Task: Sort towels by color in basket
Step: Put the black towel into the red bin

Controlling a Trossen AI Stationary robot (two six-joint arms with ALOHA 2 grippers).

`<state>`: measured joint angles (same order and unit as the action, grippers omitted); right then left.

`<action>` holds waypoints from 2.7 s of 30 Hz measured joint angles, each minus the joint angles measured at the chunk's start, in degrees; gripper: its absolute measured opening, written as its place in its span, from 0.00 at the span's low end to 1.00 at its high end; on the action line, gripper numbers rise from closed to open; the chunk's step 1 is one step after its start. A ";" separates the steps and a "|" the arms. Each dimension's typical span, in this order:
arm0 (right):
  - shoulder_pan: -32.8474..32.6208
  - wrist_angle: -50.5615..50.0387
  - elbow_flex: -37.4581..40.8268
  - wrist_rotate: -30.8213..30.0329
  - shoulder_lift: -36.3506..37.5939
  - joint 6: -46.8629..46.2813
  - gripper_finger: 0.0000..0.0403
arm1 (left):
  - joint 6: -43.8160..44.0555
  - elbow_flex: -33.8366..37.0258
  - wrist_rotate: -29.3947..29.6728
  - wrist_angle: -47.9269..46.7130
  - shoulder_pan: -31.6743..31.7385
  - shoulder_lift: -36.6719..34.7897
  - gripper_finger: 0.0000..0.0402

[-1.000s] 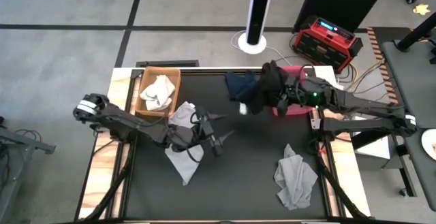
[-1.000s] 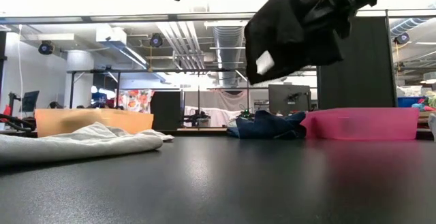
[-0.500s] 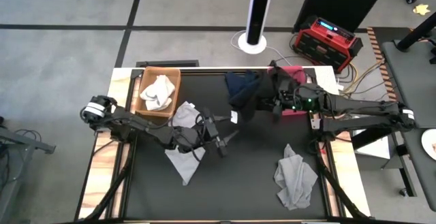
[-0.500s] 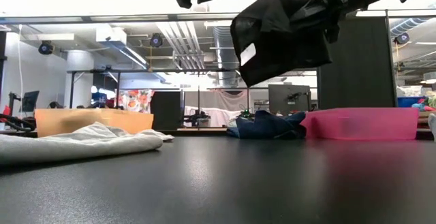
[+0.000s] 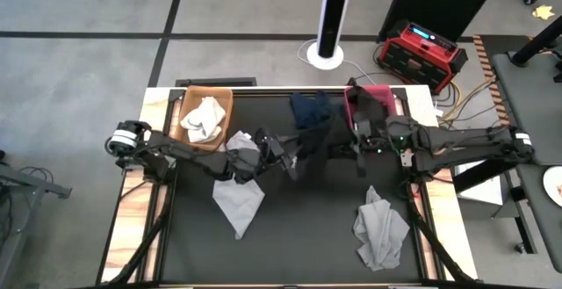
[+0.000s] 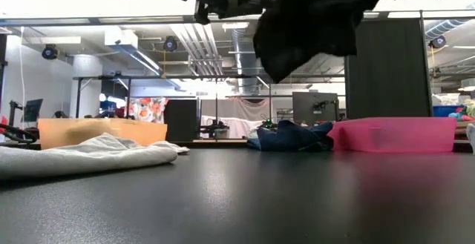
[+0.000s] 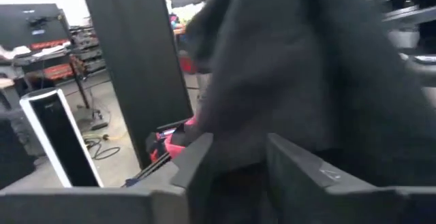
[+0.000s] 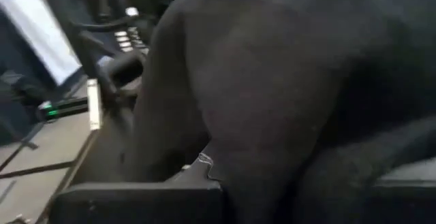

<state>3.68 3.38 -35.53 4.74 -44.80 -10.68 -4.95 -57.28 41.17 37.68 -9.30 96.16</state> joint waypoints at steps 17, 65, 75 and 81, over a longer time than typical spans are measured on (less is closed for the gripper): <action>-2.07 7.11 -0.06 0.00 -5.15 1.80 0.27 | 1.44 0.00 -6.23 -0.55 0.10 0.00 0.09; 6.60 -49.79 -23.25 -64.74 -8.19 -0.74 0.02 | -4.16 -0.05 24.93 -19.23 -3.62 -7.80 0.09; 10.45 -47.71 -16.72 -58.75 -6.91 -5.90 0.02 | -4.93 -0.02 27.42 -19.42 -3.67 -8.50 0.09; 11.44 -47.92 -13.18 -58.78 -5.89 -7.74 0.02 | -5.04 -0.01 29.86 -20.86 -3.76 -8.87 0.09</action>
<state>15.12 -44.54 -48.71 -54.04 -50.70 -18.42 -9.99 -57.29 71.03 16.82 -13.06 87.29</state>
